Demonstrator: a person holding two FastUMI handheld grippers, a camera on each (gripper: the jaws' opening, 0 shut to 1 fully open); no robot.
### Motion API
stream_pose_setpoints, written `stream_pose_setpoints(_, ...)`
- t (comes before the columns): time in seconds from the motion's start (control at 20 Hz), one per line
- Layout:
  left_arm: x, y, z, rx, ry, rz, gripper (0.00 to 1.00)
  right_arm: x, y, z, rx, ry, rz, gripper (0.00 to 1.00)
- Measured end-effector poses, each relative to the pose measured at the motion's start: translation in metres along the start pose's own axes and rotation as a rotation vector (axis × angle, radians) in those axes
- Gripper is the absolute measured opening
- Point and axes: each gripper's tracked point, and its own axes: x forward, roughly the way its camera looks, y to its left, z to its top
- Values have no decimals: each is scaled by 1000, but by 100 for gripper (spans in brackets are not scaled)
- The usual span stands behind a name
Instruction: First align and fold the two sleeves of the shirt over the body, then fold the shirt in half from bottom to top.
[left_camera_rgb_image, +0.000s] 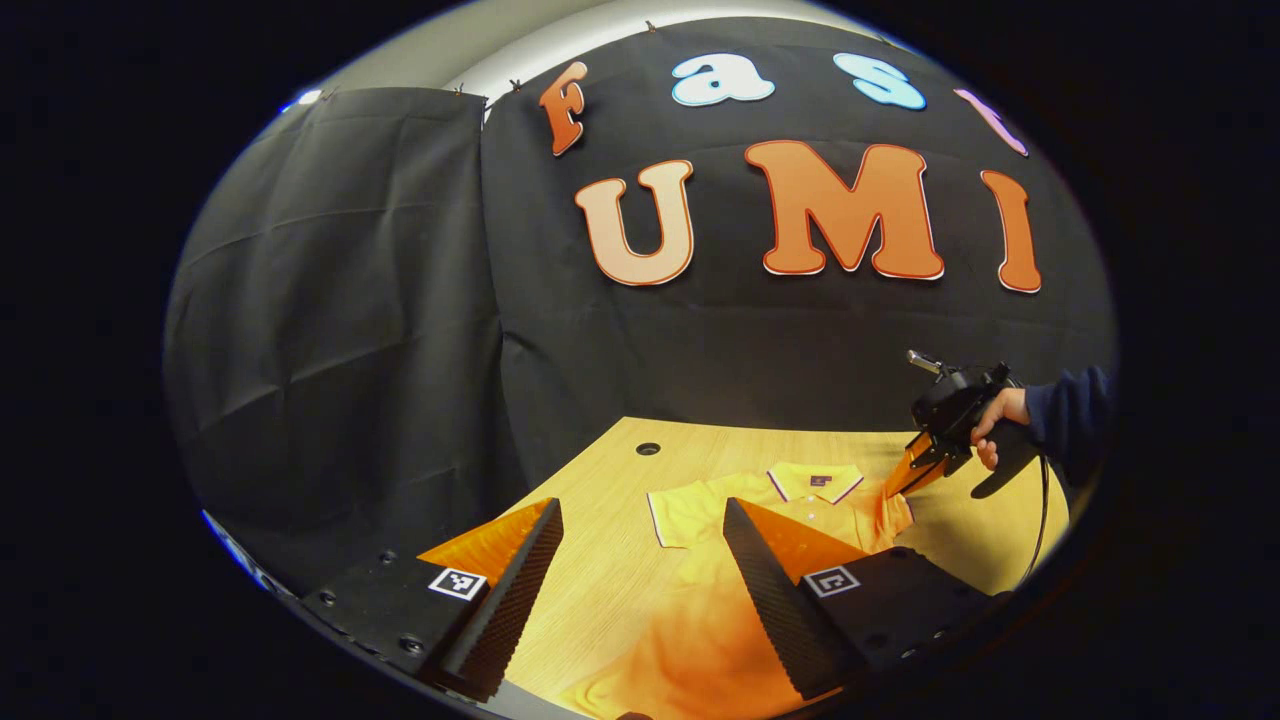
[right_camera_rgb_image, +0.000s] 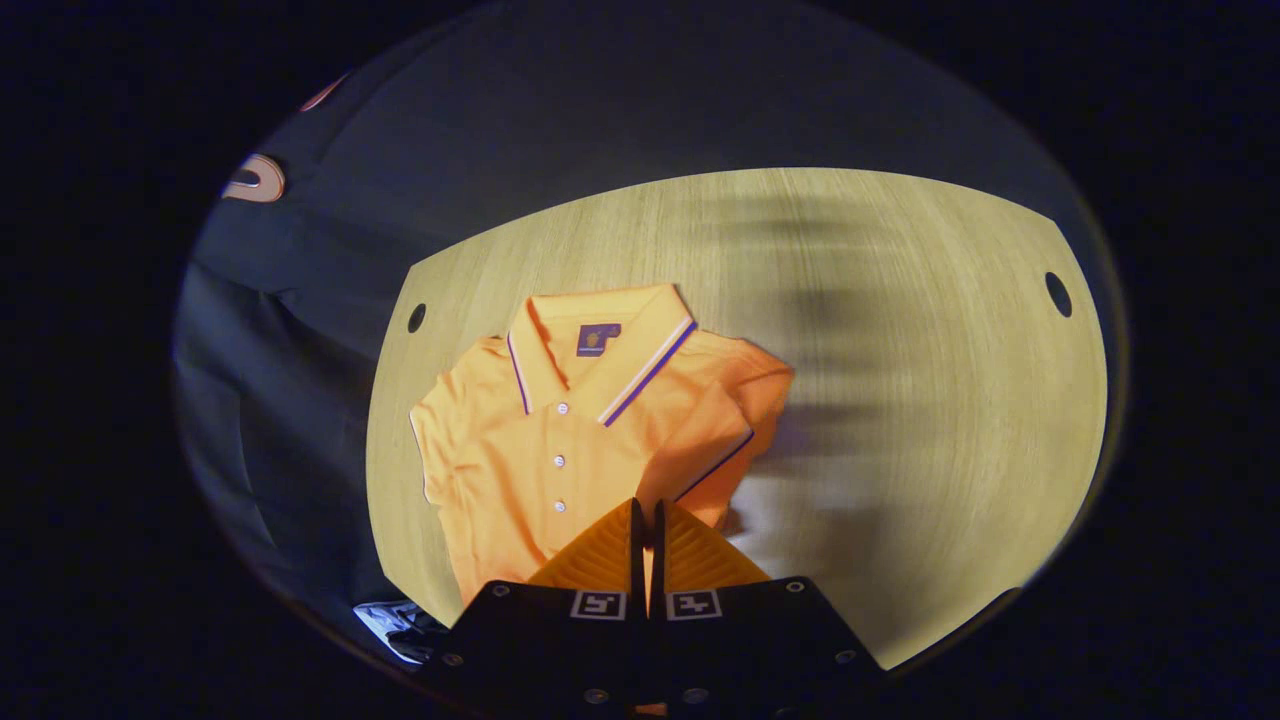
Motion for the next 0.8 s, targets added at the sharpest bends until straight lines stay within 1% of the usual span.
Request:
stream_pose_setpoints(0.1,-3,4,-3,-1,7,11,99,8,12,-2,-34,18,5,0)
stream_pose_setpoints(0.2,-2,4,-6,-4,14,19,99,15,25,-2,-42,36,13,1)
stream_pose_setpoints(0.4,-5,3,-9,3,27,25,99,27,56,2,-44,42,71,2)
stream_pose_setpoints(0.45,-6,2,-10,10,29,26,99,29,60,2,-46,50,81,4)
stream_pose_setpoints(0.55,-8,1,-11,23,32,27,99,31,66,-4,-58,64,97,9)
stream_pose_setpoints(0.6,-8,0,-11,26,34,24,99,30,68,-5,-74,65,104,32)
stream_pose_setpoints(0.65,-6,-2,-14,29,40,22,99,31,68,-6,-93,66,112,31)
stream_pose_setpoints(0.7,-5,-3,-16,29,46,20,99,26,69,-6,-110,56,123,57)
stream_pose_setpoints(0.8,2,-4,-19,22,62,13,99,18,65,-3,-127,25,135,73)
